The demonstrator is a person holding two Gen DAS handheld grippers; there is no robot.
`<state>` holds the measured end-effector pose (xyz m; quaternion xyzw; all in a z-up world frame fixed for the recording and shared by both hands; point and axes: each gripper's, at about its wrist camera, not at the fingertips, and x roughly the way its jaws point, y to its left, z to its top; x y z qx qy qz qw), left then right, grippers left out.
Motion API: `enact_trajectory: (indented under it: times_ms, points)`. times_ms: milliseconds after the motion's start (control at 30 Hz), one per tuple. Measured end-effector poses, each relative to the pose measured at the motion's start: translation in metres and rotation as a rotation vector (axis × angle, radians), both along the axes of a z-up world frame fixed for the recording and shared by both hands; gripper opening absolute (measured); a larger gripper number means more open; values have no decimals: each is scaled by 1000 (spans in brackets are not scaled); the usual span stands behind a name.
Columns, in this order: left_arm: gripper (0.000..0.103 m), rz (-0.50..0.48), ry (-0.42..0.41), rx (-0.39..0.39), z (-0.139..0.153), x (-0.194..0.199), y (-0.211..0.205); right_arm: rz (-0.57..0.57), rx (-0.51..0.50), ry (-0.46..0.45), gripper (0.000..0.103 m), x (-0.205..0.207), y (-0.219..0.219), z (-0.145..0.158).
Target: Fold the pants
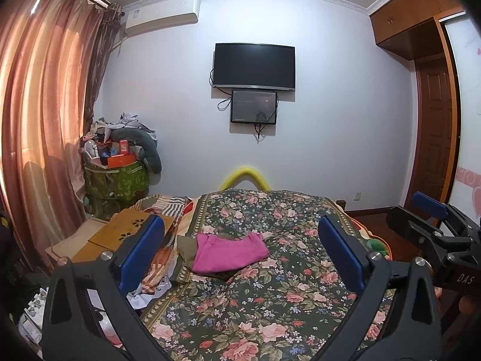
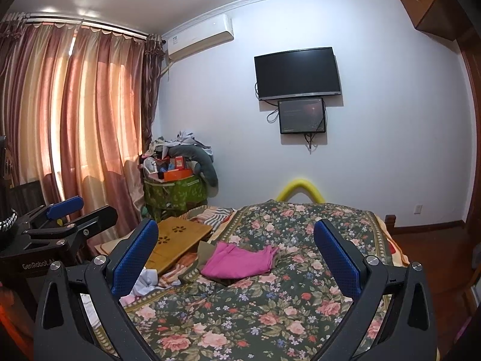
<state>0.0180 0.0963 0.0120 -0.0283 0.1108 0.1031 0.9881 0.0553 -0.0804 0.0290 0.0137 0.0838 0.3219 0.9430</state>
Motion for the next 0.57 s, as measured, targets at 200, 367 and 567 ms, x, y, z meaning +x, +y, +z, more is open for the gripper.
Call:
enact_trajectory:
  times_ms: [200, 367, 567]
  points:
    - [103, -20, 29, 14, -1, 5, -3, -3, 3, 3, 103, 3, 0, -1]
    - [103, -25, 25, 27, -2, 6, -7, -5, 2, 4, 103, 4, 0, -2]
    - [103, -30, 30, 13, -5, 9, -5, -10, 0, 12, 103, 8, 0, -6]
